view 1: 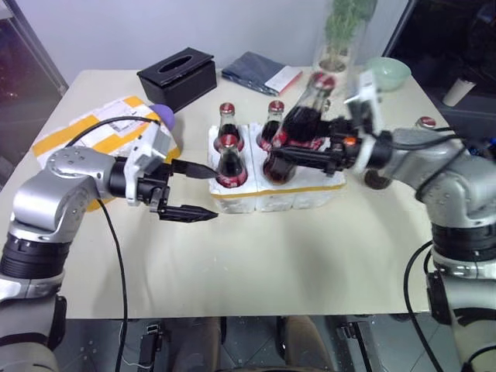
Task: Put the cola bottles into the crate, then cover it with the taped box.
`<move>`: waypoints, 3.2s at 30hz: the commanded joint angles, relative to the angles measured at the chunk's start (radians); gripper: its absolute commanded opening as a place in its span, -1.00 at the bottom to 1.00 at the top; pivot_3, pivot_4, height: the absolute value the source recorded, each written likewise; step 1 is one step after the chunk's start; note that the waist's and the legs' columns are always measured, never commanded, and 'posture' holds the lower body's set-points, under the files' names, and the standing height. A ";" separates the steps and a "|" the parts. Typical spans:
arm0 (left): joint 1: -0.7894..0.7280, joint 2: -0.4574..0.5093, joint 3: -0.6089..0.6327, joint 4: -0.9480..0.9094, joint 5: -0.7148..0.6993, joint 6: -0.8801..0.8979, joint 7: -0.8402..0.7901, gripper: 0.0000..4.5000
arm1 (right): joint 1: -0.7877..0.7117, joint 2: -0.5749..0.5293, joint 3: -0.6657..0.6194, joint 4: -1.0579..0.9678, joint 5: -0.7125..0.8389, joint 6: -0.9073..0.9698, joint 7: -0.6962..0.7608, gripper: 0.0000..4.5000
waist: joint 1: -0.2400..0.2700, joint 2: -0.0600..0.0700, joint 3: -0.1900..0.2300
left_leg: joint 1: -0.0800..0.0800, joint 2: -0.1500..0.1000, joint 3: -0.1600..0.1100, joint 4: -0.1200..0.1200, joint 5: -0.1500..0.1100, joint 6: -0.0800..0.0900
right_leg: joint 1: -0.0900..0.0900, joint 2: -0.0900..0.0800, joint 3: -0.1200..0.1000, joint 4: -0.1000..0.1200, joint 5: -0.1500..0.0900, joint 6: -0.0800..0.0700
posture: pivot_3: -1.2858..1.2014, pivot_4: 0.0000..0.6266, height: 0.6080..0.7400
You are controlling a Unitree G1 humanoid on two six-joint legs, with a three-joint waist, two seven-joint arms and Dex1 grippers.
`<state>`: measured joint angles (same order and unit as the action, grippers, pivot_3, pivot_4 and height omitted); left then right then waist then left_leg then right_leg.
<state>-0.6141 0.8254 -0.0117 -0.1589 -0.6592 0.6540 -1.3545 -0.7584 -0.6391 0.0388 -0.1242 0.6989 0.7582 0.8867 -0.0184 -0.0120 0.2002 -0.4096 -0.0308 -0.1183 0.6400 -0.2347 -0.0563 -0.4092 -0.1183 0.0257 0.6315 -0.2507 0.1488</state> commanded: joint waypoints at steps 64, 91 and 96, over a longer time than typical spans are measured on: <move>-0.133 -0.142 -0.006 -0.041 -0.109 0.068 0.121 1.00 | 0.695 -0.085 -0.895 -0.573 0.135 0.453 -0.416 0.96 | -0.002 -0.001 -0.001 | 0.005 0.003 0.003 -0.005 0.001 -0.001 | 0.002 0.001 0.000 -0.001 0.001 -0.005 | 0.03 -0.52 1.00; -0.146 -0.141 -0.004 -0.031 -0.067 0.042 0.137 1.00 | 0.330 0.002 -0.442 0.197 -0.256 -0.149 -0.481 0.96 | -0.001 0.000 -0.001 | 0.006 0.003 0.003 -0.008 0.001 -0.001 | 0.002 0.002 0.000 -0.002 0.001 -0.005 | 0.03 -0.52 1.00; -0.150 -0.136 -0.001 -0.034 -0.069 0.043 0.142 1.00 | 0.295 0.003 -0.438 0.289 -0.270 -0.204 -0.471 0.60 | 0.000 0.000 -0.001 | 0.006 0.003 0.003 -0.009 0.001 -0.002 | 0.002 0.002 0.000 -0.002 0.001 -0.005 | 0.03 -0.52 1.00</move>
<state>-0.7550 0.6756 -0.0431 -0.1641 -0.7274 0.7101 -1.2161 -0.4449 -0.6282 -0.3781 0.1673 0.4341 0.5872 0.4125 -0.0185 -0.0123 0.1994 -0.4036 -0.0280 -0.1157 0.6315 -0.2335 -0.0579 -0.4072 -0.1165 0.0260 0.6297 -0.2493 0.1442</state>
